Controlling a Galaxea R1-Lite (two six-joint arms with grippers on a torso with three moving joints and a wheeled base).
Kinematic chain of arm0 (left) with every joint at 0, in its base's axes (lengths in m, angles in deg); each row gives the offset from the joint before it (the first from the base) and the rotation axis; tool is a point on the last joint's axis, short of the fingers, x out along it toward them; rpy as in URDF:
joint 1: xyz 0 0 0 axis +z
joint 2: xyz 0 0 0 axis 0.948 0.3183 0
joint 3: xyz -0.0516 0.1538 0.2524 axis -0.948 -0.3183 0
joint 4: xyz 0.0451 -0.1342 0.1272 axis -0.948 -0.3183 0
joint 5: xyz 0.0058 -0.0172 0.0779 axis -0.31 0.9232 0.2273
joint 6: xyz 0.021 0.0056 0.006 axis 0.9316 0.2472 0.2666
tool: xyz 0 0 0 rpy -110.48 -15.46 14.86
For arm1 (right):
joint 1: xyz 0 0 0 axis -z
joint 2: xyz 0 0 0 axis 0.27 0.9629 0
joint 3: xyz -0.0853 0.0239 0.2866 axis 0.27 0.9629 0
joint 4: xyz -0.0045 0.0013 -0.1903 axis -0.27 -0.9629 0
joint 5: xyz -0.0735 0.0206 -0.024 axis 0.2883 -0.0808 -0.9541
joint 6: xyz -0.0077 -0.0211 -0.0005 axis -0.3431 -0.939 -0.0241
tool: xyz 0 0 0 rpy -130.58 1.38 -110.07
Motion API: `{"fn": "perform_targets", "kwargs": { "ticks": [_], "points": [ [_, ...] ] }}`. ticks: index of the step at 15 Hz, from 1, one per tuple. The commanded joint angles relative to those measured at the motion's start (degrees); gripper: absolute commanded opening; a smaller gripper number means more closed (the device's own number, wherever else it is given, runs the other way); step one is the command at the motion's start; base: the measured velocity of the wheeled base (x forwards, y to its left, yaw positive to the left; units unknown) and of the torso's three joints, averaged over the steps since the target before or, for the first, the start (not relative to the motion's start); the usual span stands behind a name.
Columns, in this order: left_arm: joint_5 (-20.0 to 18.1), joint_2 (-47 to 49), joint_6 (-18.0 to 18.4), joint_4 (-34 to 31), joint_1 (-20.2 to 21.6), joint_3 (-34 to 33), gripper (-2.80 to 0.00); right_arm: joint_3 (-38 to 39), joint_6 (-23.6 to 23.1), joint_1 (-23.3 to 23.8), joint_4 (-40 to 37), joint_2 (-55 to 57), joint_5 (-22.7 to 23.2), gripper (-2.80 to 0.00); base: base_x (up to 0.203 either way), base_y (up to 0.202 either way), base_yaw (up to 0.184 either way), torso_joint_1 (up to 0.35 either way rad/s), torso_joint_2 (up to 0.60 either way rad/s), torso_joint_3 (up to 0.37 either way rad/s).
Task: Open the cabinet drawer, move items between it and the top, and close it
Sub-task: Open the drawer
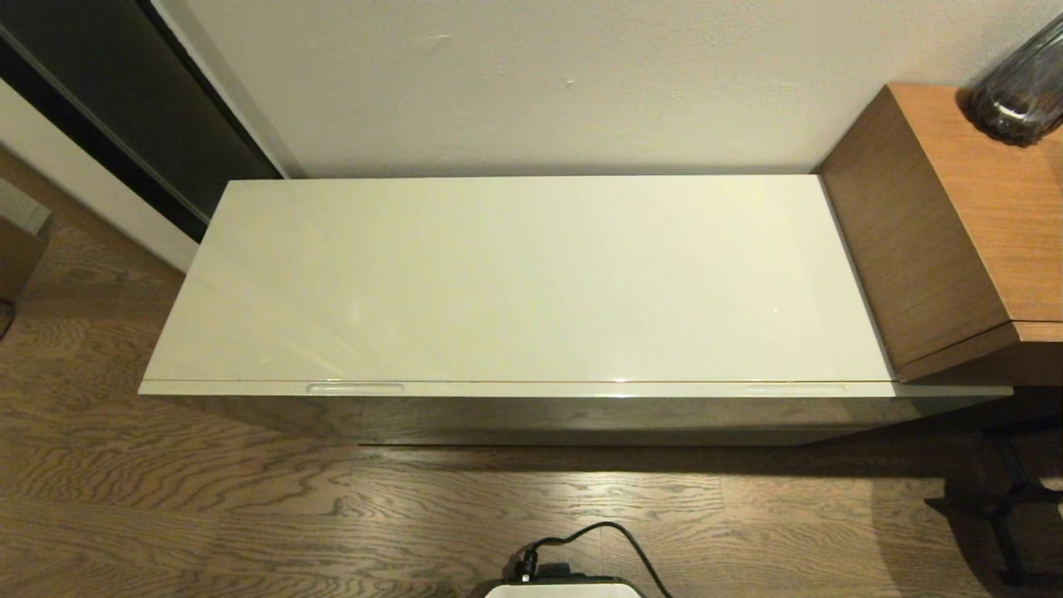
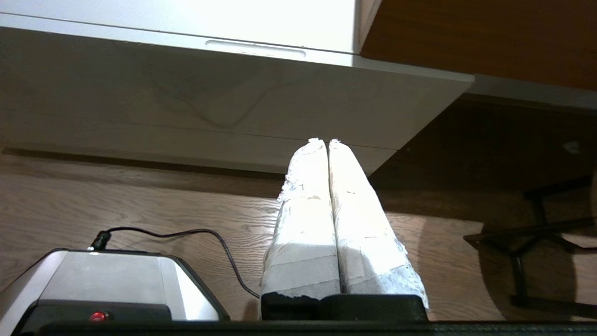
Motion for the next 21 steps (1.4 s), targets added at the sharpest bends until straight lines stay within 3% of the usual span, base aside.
{"fn": "perform_targets", "kwargs": {
  "ticks": [1,2,4,7,10,13,14,16,18,21],
  "points": [
    [2.3,-9.4,6.9,-0.5,0.5,-6.0,-2.8,0.0,-0.1,0.0,0.0,0.0,0.0,-2.8,0.0,0.0,0.0,0.0,0.0,0.0],
    [3.5,-10.0,9.8,-0.3,0.6,-8.2,-2.8,0.0,-0.1,0.0,0.0,0.0,0.0,-2.8,0.0,0.0,0.0,0.0,0.0,0.0],
    [3.9,-9.9,10.4,11.5,0.7,-11.6,-2.8,0.0,-0.1,0.0,0.0,0.0,0.0,-2.8,0.0,0.0,0.0,0.0,0.0,0.0],
    [0.9,-9.8,10.6,39.1,0.7,-22.3,-2.8,0.0,-0.1,0.0,0.0,0.0,0.0,-2.8,0.0,0.0,0.0,0.0,0.0,0.0],
    [-4.4,-9.8,10.7,68.9,0.8,-39.1,-2.8,0.0,-0.1,0.0,0.0,0.0,0.0,-2.8,0.0,0.0,0.0,0.0,0.0,0.0],
    [-7.4,-9.8,10.9,94.0,0.8,-57.9,-2.8,0.0,-0.1,0.0,0.0,0.0,0.0,-2.8,0.0,0.0,0.0,0.0,0.0,0.0],
    [-8.1,-9.9,11.1,98.2,0.8,-62.1,-2.8,0.0,-0.1,0.0,0.0,0.0,0.0,-2.8,0.0,0.0,0.0,0.0,0.0,0.0],
    [-7.5,-9.8,13.1,100.0,0.8,-63.8,-2.8,0.0,-0.1,0.0,0.0,0.0,0.0,-2.8,0.0,0.0,0.0,0.0,0.0,0.0],
    [-3.9,-9.9,13.4,93.0,0.8,-63.4,-2.8,0.0,-0.1,0.0,0.0,0.0,0.0,-2.8,0.0,0.0,0.0,0.0,0.0,0.0],
    [-4.6,-9.9,10.9,86.1,0.8,-63.0,-2.8,0.0,-0.1,0.0,0.0,0.0,0.0,-2.8,0.0,0.0,0.0,0.0,0.0,0.0]
  ]
}}
